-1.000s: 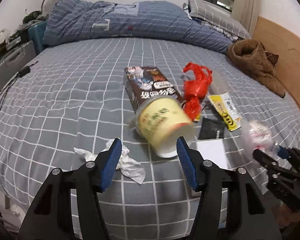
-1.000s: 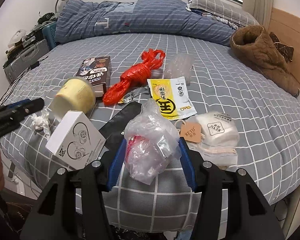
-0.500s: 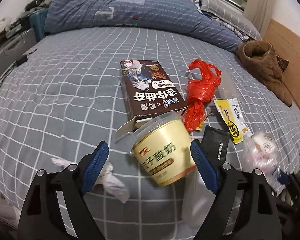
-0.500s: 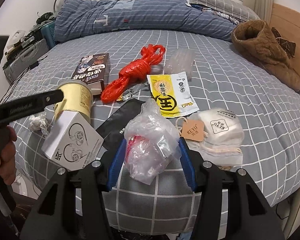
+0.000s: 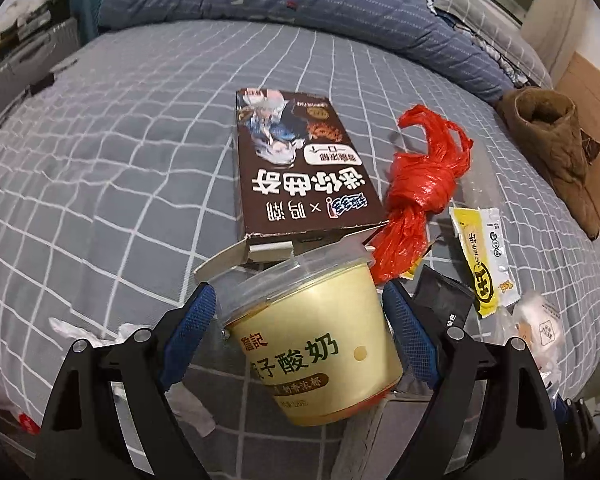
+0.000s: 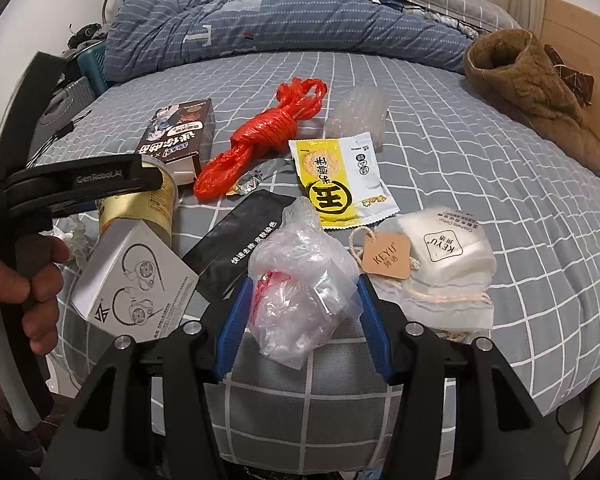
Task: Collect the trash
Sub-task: 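Close the left tool on the yogurt cup while the right tool grips the plastic bag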
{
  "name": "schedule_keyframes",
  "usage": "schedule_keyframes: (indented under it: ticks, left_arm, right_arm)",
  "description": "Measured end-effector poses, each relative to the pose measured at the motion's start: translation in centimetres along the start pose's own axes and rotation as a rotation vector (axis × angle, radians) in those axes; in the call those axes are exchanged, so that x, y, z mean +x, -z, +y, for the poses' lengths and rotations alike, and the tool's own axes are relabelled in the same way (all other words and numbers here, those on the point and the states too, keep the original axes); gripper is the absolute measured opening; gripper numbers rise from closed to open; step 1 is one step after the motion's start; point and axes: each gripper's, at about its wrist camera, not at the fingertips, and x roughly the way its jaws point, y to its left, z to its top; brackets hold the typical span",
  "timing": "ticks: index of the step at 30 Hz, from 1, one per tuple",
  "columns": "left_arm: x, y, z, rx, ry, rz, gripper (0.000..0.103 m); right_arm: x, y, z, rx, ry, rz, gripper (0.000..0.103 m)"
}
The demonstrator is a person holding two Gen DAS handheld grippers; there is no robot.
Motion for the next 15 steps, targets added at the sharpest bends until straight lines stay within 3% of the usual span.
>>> schedule_keyframes:
  ticks: [15]
  left_arm:
    - [-0.42, 0.22, 0.10, 0.033, 0.013, -0.014, 0.082]
  right_arm:
    - [0.03, -0.03, 0.05, 0.000, 0.000, -0.004, 0.051]
